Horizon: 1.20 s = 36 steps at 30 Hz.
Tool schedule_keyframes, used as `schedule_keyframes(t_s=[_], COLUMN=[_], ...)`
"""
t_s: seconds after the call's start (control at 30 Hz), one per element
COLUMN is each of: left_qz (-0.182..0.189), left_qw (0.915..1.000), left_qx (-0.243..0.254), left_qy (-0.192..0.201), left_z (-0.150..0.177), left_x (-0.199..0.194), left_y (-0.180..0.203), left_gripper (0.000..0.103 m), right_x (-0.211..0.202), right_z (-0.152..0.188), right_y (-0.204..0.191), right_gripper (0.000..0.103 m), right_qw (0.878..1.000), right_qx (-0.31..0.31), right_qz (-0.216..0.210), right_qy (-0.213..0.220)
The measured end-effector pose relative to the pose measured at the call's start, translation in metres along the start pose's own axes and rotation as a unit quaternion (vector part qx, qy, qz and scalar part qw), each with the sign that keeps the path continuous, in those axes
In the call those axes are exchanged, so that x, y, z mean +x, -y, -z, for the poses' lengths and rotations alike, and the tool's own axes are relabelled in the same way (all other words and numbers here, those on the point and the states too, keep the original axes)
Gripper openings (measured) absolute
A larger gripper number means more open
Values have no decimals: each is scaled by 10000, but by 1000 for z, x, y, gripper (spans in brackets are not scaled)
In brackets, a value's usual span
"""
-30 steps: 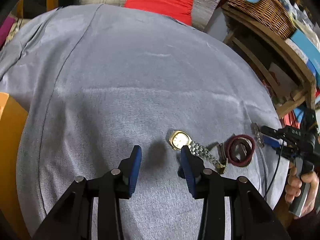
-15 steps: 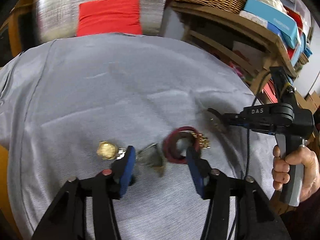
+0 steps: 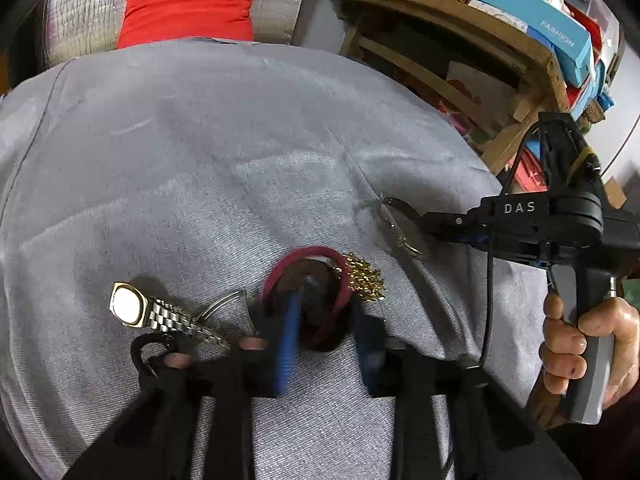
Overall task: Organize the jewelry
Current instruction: 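Grasp the silver bangle with the right gripper while the left reaches the red hair tie, then grasp the dark red hair tie with the left gripper and lift it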
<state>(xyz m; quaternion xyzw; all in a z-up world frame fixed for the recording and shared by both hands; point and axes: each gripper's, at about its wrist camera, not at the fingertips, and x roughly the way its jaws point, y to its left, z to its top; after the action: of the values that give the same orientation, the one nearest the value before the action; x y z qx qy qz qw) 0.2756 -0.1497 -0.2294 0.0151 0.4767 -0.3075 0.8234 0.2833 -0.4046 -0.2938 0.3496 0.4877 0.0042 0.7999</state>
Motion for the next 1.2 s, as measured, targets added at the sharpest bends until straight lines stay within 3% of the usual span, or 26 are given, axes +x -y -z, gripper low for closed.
schedule_keyframes(t_s=[0.23, 0.47, 0.5, 0.6, 0.87, 1.07, 1.2], left_qz=[149, 261, 228, 237, 172, -47, 89], left_qw=[9998, 9996, 9997, 9997, 9996, 9980, 9960], left_qx=[-11, 7, -4, -62, -173, -580, -830], left_qy=[108, 78, 42, 23, -122, -240, -314], left_z=[4, 8, 9, 11, 19, 27, 30], left_x=[-15, -26, -27, -34, -52, -62, -64], left_y=[-4, -15, -18, -27, -53, -82, -96], left_gripper=[10, 10, 10, 10, 10, 10, 12], right_x=[-1, 11, 13, 16, 6, 10, 8], right_z=[-4, 5, 7, 13, 22, 31, 29], right_y=[5, -27, -34, -48, -78, -96, -98], right_gripper=[19, 22, 22, 8, 6, 6, 6], right_qw=[9996, 9972, 9949, 9885, 9918, 9912, 9924], right_qx=[260, -598, -798, -1173, -1229, -1276, -1117], right_qz=[-99, 415, 569, 906, 156, 76, 86], right_qy=[55, 183, 225, 302, 325, 348, 509])
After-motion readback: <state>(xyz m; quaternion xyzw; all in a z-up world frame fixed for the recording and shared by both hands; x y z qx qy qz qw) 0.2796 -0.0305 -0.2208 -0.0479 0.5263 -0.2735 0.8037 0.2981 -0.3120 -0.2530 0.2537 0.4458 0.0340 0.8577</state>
